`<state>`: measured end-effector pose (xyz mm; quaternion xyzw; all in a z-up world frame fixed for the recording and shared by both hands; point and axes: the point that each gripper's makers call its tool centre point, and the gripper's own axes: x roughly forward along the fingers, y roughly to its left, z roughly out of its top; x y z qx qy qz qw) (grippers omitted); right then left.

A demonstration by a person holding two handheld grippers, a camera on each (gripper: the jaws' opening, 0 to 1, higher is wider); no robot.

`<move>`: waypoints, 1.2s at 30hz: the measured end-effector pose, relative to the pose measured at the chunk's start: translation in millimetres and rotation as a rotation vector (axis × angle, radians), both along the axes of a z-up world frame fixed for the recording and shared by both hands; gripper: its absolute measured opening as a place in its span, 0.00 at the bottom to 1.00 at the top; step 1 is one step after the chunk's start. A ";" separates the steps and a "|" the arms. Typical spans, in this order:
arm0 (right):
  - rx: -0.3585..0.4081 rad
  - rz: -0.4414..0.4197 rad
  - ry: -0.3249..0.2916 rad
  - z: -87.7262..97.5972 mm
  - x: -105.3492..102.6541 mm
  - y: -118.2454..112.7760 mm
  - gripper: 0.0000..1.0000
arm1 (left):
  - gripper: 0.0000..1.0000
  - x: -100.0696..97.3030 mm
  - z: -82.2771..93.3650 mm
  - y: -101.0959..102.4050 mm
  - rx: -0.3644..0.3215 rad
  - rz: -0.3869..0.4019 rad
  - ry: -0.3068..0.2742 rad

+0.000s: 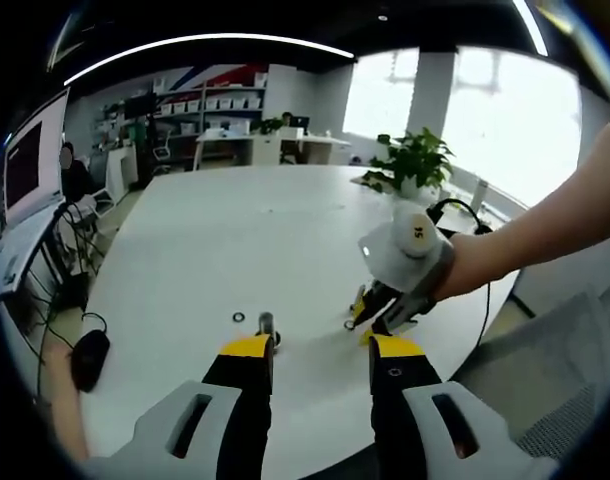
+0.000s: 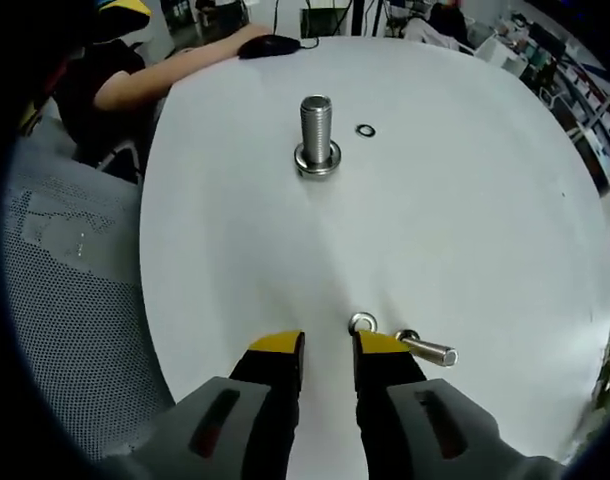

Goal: Place the washer onto the threaded stud by aligning its center hole with the stud, sliding it down to the base, and recovering from edge contact or off-axis alignment until the washer reaches the visible bottom stop.

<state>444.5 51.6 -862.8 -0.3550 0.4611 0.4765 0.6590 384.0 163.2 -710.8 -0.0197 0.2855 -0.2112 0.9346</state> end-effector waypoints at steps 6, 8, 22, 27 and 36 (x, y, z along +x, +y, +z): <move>-0.013 0.011 0.002 -4.9 1.7 0.6 0.22 | 0.36 0.5 0.1 2.0 -0.005 0.010 0.001; -0.008 0.013 0.006 -5.6 3.0 1.2 0.21 | 0.36 0.0 -0.4 1.7 -0.003 0.009 0.003; 0.003 -0.007 0.048 -5.0 -10.0 -0.1 0.21 | 0.37 -1.0 -3.3 1.2 0.002 0.008 0.016; 0.020 -0.015 0.056 -4.1 -19.0 0.4 0.21 | 0.37 -1.2 -3.5 1.0 0.002 0.006 0.018; 0.008 0.022 0.026 4.2 -16.6 -4.0 0.20 | 0.36 -1.5 -3.3 -0.1 -0.002 0.002 0.019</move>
